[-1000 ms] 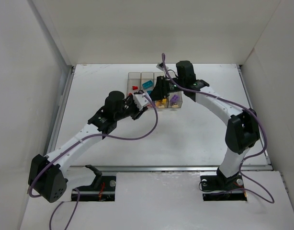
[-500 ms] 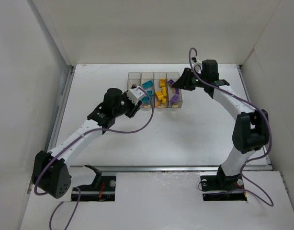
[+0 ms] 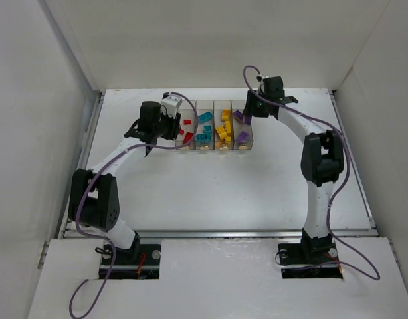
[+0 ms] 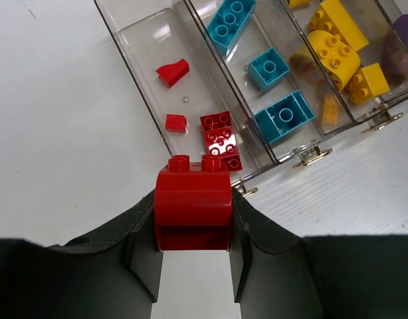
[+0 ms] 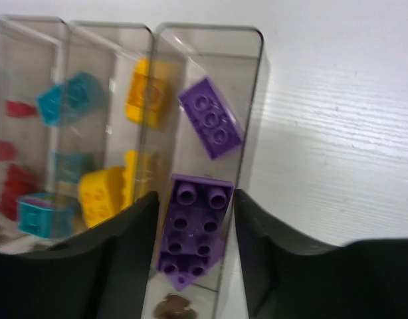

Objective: Sort the legos into containers by color

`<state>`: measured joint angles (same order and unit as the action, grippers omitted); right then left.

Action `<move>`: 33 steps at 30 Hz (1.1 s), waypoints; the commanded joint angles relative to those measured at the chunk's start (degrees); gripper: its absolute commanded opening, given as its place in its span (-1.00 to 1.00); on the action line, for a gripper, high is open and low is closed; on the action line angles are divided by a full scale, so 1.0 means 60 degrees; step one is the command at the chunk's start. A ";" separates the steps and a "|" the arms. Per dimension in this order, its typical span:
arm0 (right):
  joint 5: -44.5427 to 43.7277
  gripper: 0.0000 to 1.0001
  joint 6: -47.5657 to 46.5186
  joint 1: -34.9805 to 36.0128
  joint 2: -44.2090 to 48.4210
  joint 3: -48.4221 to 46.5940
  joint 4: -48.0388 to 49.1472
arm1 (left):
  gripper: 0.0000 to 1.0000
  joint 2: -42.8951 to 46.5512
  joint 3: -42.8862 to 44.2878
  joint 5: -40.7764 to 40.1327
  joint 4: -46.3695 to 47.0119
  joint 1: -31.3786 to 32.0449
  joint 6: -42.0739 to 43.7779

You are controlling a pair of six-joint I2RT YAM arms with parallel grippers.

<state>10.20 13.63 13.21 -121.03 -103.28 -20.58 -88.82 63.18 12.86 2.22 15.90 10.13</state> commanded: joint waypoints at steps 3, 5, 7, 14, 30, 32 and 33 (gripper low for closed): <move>0.0042 0.26 -0.0513 0.0024 -0.0349 -0.1065 -0.0568 | -1.00 -0.0387 0.0865 0.0141 0.0376 -0.0086 -0.0399; 0.0044 0.58 -0.0513 0.0024 -0.0612 -0.1637 -0.0890 | -1.00 -0.0680 0.0983 0.0141 0.0377 -0.0087 -0.0399; -0.0262 0.88 -0.0513 0.0024 -0.0614 -0.1901 -0.1286 | -1.00 -0.0972 0.1218 0.0141 0.0377 -0.0087 -0.0399; 0.0130 0.95 -0.0513 0.0024 0.0614 -0.1276 -0.0966 | -1.00 -0.2624 0.2988 -0.0049 -0.0266 -0.0087 -0.0297; 0.0029 0.97 -0.0513 -0.0151 0.2490 -0.0217 -0.1009 | 0.69 -0.4227 0.4939 -0.0474 -0.0444 0.0192 0.0332; 0.0161 0.97 -0.0513 -0.0267 0.2593 -0.0305 -0.1009 | 0.72 -0.3919 0.4939 -0.0562 -0.0443 0.0309 0.0333; 0.0335 0.97 -0.0513 -0.0268 0.2739 -0.0305 -0.1096 | 0.72 -0.3788 0.4939 -0.0562 -0.0530 0.0309 0.0333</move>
<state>10.52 11.29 12.53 -109.03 -105.01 -27.90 -117.45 90.26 9.67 -2.22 16.75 11.00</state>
